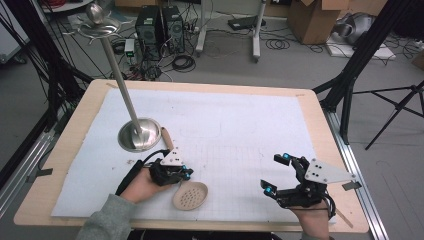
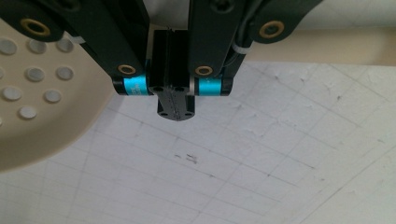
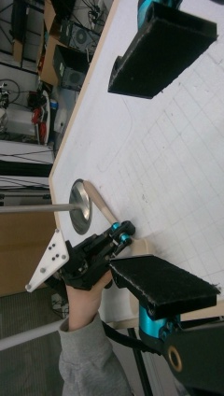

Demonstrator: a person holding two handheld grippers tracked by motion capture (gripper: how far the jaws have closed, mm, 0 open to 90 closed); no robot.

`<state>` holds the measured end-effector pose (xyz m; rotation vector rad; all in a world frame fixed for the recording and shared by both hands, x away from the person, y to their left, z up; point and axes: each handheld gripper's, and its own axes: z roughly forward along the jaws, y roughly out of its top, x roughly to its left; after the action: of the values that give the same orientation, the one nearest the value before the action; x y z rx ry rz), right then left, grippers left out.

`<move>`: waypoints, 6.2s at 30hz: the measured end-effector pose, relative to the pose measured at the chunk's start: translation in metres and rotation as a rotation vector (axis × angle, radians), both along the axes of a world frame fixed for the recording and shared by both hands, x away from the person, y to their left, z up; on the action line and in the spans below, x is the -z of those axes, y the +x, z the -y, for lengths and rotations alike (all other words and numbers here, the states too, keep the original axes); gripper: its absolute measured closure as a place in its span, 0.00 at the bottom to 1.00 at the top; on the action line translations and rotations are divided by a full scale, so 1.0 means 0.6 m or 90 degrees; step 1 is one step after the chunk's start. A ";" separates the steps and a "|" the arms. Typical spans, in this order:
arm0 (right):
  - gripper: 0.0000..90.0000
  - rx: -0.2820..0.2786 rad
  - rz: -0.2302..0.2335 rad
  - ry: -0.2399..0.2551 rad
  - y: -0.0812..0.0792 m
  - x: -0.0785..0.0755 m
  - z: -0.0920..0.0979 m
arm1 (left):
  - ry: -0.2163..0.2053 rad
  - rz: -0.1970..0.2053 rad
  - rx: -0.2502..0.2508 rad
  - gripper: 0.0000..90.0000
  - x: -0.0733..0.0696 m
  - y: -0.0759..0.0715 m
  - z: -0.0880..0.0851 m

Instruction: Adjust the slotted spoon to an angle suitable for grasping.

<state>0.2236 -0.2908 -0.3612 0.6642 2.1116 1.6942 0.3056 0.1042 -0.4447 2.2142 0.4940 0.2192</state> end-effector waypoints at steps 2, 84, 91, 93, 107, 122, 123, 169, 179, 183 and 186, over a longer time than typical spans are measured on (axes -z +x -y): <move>0.14 -0.001 0.001 0.000 0.000 0.000 0.000 | -0.016 0.002 0.004 1.00 0.003 -0.010 -0.009; 0.14 -0.008 -0.006 -0.006 0.004 0.003 -0.005 | -0.039 -0.004 -0.073 1.00 0.004 0.011 -0.085; 0.14 -0.009 -0.007 -0.006 0.004 0.002 -0.005 | -0.037 -0.017 -0.072 1.00 0.005 0.020 -0.065; 0.14 -0.009 -0.008 -0.005 0.003 0.002 -0.005 | -0.036 -0.021 -0.075 1.00 0.006 0.021 -0.061; 0.14 -0.014 -0.003 -0.010 0.009 0.004 -0.009 | -0.032 -0.025 -0.078 1.00 0.005 0.024 -0.044; 0.14 -0.014 -0.008 -0.005 0.007 0.003 -0.007 | -0.024 -0.007 -0.057 1.00 0.003 0.019 -0.012; 0.14 -0.014 -0.006 -0.005 0.008 0.004 -0.006 | -0.022 -0.002 -0.052 1.00 0.000 0.018 -0.013; 0.14 -0.010 -0.007 -0.004 0.005 0.002 -0.002 | 0.059 -0.018 0.026 1.00 -0.032 -0.057 0.000; 0.14 -0.013 -0.009 -0.006 0.006 0.004 -0.006 | 0.088 -0.017 0.051 1.00 -0.033 -0.068 0.001; 0.14 -0.012 -0.012 -0.005 0.006 0.004 -0.006 | 0.102 -0.021 0.050 1.00 -0.030 -0.072 0.008; 0.14 -0.013 -0.010 -0.007 0.008 0.006 -0.007 | 0.113 -0.029 0.051 1.00 -0.026 -0.070 0.014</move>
<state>0.2281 -0.2864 -0.3645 0.6568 2.1445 1.6918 0.2637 0.0960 -0.4294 2.4119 0.4240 0.1756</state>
